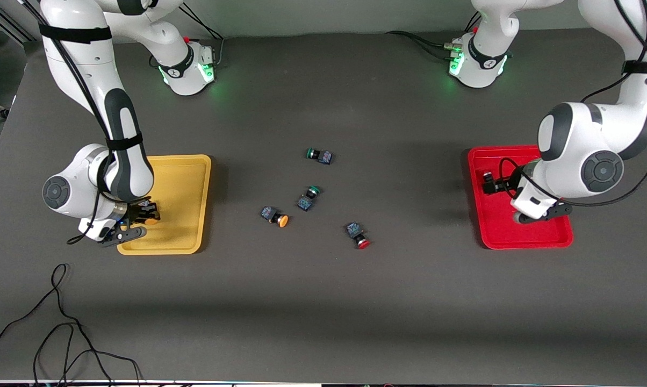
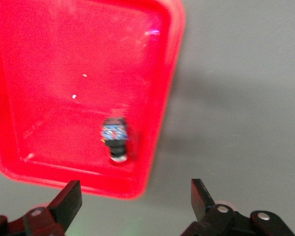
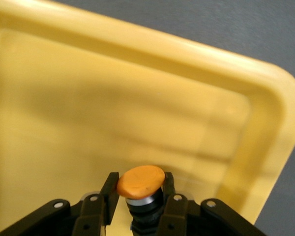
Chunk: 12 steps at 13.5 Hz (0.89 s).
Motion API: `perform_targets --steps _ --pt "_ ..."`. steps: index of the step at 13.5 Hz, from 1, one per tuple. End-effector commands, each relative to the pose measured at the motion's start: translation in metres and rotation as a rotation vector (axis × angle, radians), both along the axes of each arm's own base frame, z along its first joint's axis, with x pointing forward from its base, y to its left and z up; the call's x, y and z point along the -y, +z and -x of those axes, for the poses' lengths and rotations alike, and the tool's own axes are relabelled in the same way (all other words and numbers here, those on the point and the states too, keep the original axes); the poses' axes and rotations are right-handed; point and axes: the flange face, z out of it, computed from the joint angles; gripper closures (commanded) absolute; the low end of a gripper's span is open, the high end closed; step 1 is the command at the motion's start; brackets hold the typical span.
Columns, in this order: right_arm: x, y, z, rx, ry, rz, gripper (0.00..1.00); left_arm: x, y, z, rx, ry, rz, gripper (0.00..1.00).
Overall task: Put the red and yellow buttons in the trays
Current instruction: 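Release the orange button in the yellow tray while the left gripper grasps red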
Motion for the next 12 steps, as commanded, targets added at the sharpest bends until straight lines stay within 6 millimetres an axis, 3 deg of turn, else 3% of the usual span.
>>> perform_targets --steps 1,2,5,7,9,12 --pt "-0.002 0.003 -0.005 0.006 -0.127 -0.001 0.42 0.086 0.014 -0.031 -0.024 0.119 0.041 0.00" --pt "-0.003 0.008 -0.009 0.014 -0.138 -0.005 0.01 0.114 0.019 -0.038 -0.025 0.181 0.070 0.00" --pt "-0.022 0.045 -0.026 -0.031 -0.128 -0.051 0.00 0.204 -0.007 -0.059 -0.014 0.200 0.079 0.00" --pt "-0.050 0.088 -0.044 -0.063 -0.121 -0.021 0.00 0.238 -0.039 -0.077 0.030 0.257 0.100 0.00" --pt "-0.098 0.134 -0.054 -0.082 -0.146 0.016 0.00 0.264 -0.074 -0.083 0.119 0.281 0.149 0.00" --pt "-0.189 0.158 -0.052 -0.063 -0.167 0.036 0.00 0.283 -0.120 -0.081 0.150 0.340 0.161 0.01"
